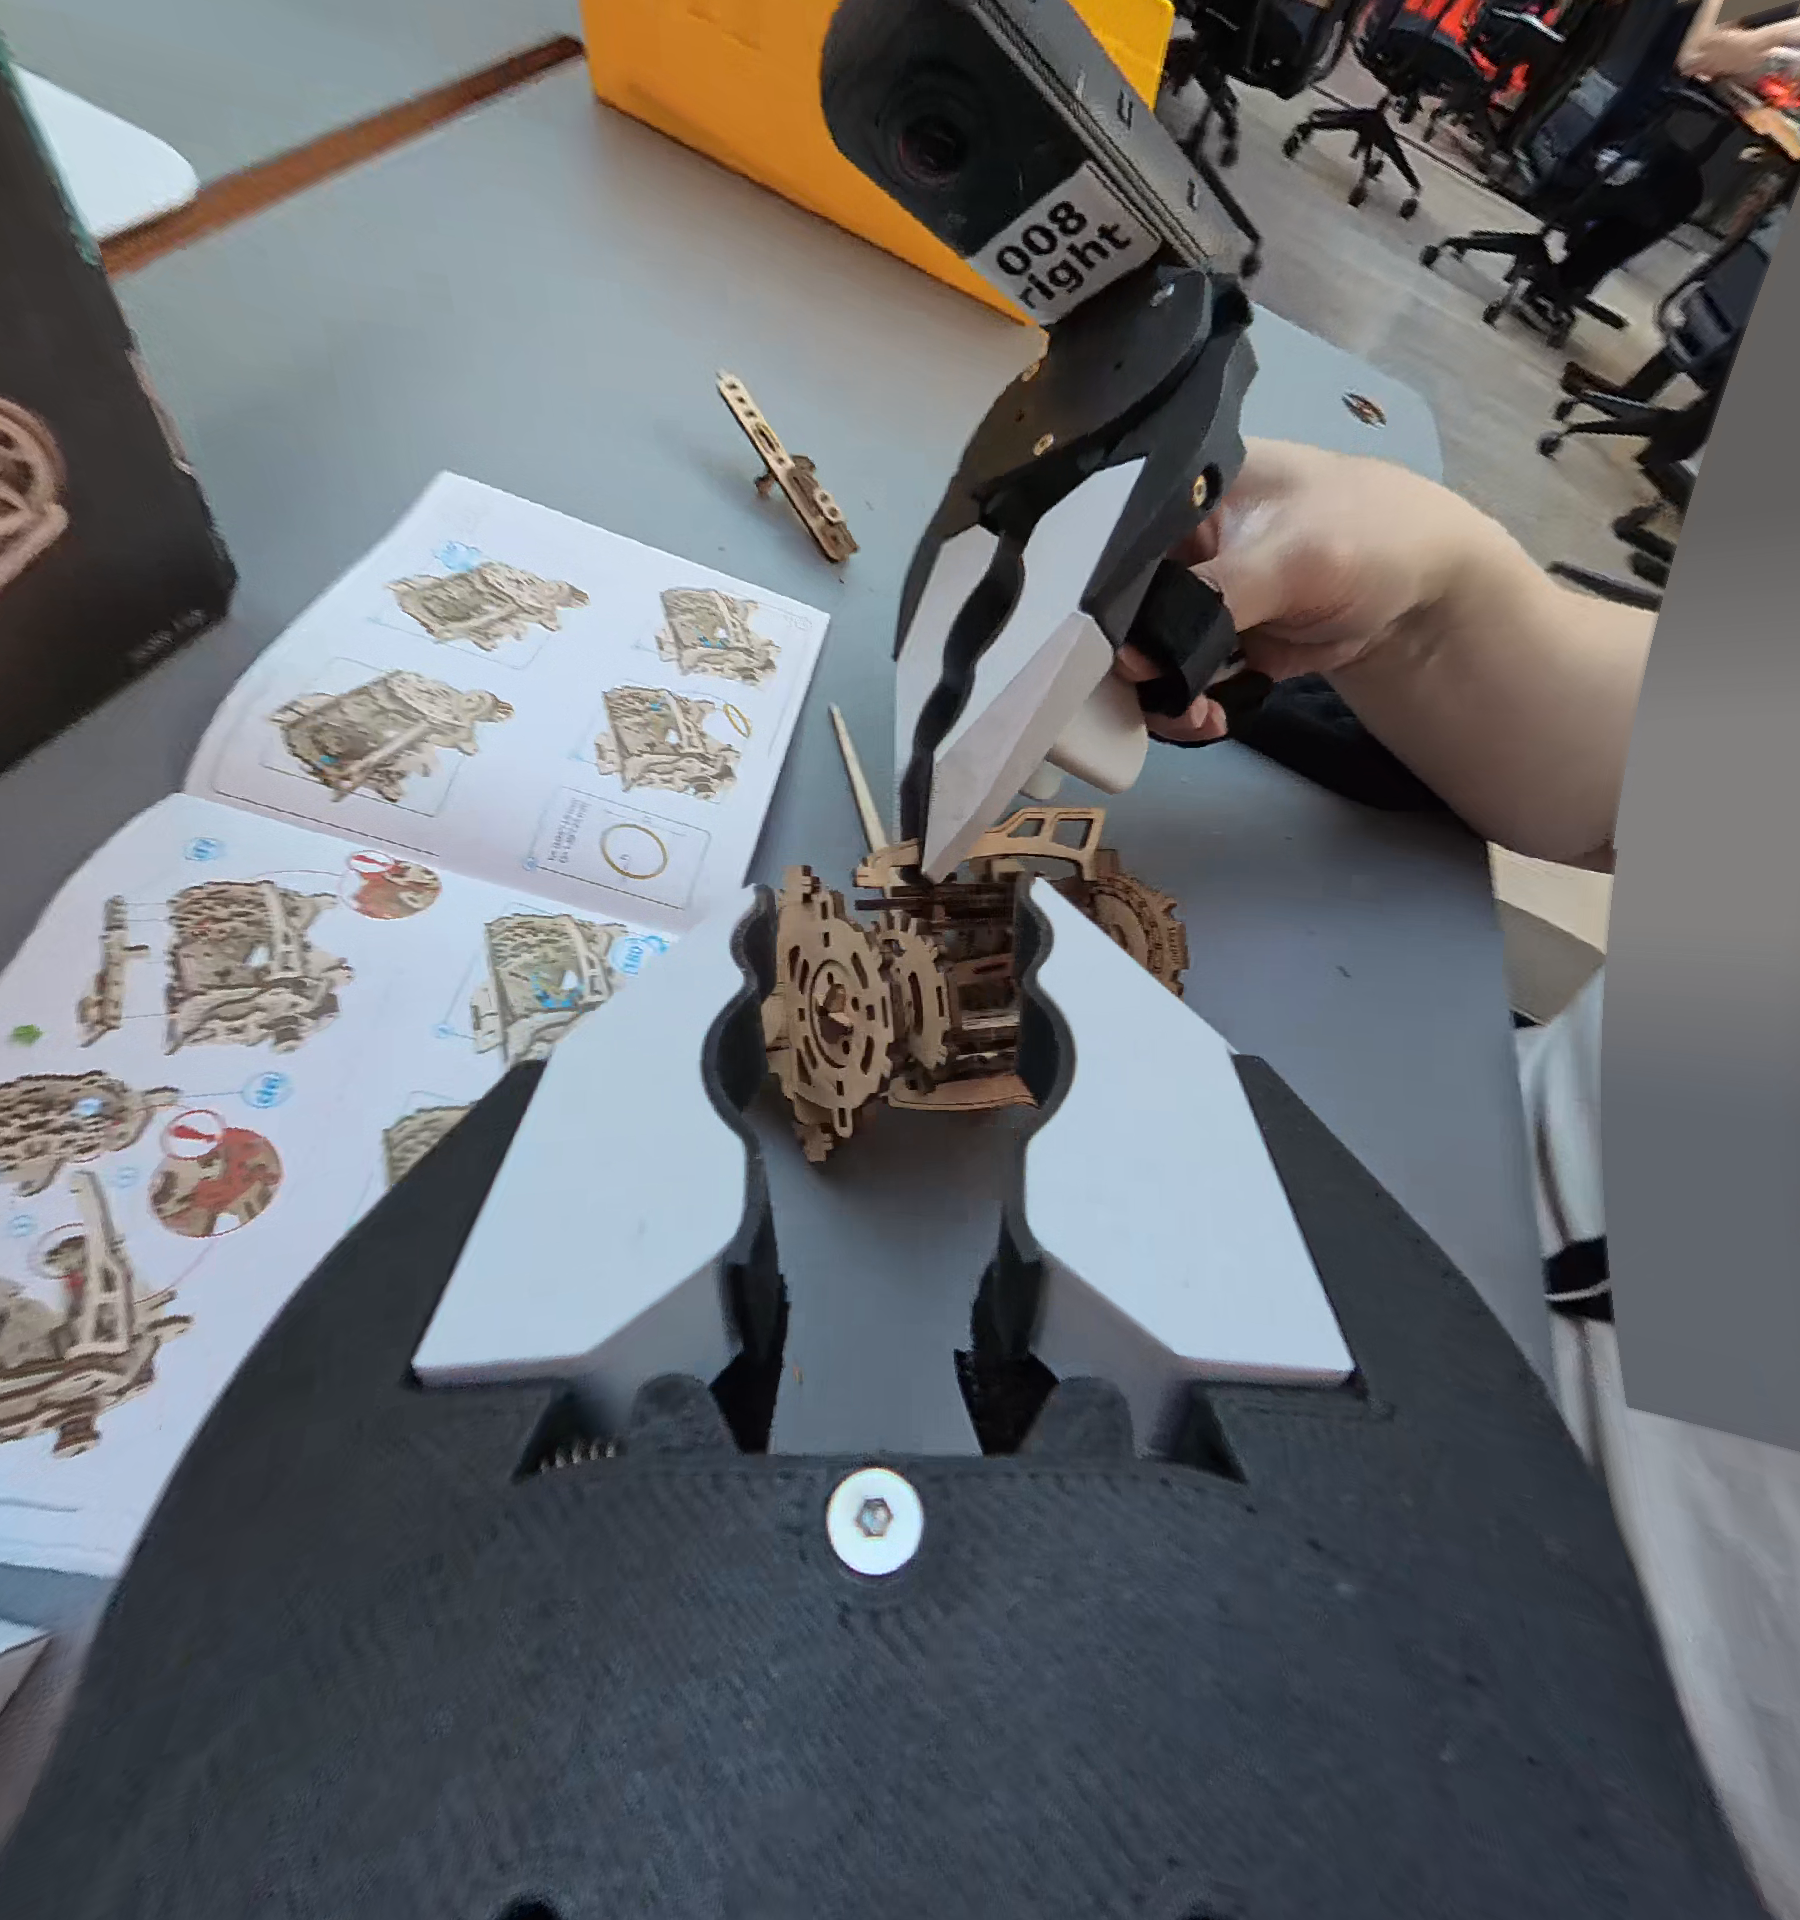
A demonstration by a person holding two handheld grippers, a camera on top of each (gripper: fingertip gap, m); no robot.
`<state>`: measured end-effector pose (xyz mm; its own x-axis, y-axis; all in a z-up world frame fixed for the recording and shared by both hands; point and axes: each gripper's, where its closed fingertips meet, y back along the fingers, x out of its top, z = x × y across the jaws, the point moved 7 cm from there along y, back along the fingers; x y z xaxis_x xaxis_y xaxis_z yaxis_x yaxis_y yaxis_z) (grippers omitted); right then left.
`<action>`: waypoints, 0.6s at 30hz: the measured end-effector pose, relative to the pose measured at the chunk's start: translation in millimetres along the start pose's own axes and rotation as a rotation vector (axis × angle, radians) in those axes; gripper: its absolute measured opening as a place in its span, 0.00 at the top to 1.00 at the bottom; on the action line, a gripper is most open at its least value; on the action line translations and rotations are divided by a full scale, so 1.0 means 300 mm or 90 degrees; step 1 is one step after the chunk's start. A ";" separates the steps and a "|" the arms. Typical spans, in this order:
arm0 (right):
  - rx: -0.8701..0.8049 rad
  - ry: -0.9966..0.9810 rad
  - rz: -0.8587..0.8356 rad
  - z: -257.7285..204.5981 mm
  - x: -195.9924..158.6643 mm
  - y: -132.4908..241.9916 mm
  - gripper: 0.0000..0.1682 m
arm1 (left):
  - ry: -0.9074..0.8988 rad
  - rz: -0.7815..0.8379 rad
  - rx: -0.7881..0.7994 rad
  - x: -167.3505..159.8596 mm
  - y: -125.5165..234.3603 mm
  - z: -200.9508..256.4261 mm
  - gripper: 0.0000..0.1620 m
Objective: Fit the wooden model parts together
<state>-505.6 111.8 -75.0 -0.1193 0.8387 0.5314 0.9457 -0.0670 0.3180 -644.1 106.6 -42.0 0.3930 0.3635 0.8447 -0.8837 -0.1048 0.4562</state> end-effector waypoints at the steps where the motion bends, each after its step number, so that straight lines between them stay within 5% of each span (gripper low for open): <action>1: -0.003 -0.001 0.001 0.001 0.000 0.000 0.99 | 0.019 -0.021 -0.034 0.006 -0.009 -0.002 0.76; 6: 0.004 -0.014 0.001 0.003 -0.001 -0.003 0.99 | 0.072 -0.054 -0.111 -0.008 -0.053 -0.048 0.89; 18: 0.002 -0.021 -0.012 0.001 -0.005 -0.013 0.99 | 0.051 -0.130 -0.100 -0.022 -0.064 -0.055 0.90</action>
<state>-509.1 111.1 -77.4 -0.1266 0.8569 0.4997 0.9443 -0.0501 0.3253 -633.8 121.6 -61.0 0.5507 0.4355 0.7121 -0.8195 0.1205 0.5602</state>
